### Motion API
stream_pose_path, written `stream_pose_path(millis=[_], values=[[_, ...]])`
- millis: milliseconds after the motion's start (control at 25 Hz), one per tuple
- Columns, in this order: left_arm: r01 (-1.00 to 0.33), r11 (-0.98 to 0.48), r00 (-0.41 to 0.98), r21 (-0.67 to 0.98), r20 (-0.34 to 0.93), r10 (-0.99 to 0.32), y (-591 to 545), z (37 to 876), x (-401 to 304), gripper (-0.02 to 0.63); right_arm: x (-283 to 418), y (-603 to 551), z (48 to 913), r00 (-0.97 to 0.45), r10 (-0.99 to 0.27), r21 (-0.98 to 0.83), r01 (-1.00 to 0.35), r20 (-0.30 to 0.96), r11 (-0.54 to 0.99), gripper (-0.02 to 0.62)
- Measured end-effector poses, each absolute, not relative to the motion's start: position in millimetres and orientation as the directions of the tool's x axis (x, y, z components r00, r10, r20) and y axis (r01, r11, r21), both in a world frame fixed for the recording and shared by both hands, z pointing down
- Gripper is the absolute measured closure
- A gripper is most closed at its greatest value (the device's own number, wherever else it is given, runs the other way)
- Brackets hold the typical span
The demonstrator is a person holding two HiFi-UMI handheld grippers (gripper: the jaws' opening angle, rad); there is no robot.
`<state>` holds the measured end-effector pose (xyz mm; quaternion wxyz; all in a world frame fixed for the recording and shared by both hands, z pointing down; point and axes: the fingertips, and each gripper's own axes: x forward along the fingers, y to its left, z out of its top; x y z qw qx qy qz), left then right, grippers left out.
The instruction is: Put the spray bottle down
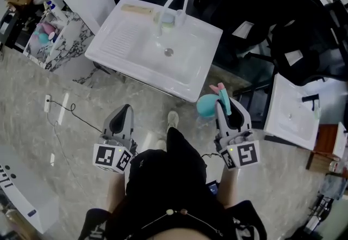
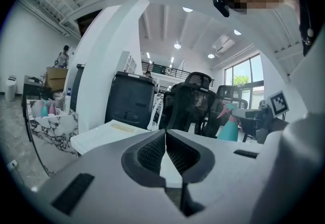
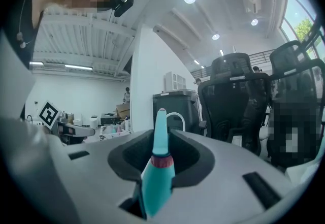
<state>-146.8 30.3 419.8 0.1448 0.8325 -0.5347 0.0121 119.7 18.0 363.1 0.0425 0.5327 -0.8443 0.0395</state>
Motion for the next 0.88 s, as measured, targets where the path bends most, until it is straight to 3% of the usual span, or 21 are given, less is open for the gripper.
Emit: stream_pose_path(millis=[400, 880], values=[[-0.907, -0.362, 0.4, 0.217, 0.17, -0.901, -57, 411, -113, 0.598, 150, -119, 384, -0.492, -0.86, 0.009, -0.867, 0.135, 0.498, 0.494], [-0.949, -0.234, 0.284, 0.211, 0.247, -0.927, -95, 427, -144, 0.598, 157, -241, 434, -0.547, -0.833, 0.093, -0.828, 0.079, 0.553, 0.494]])
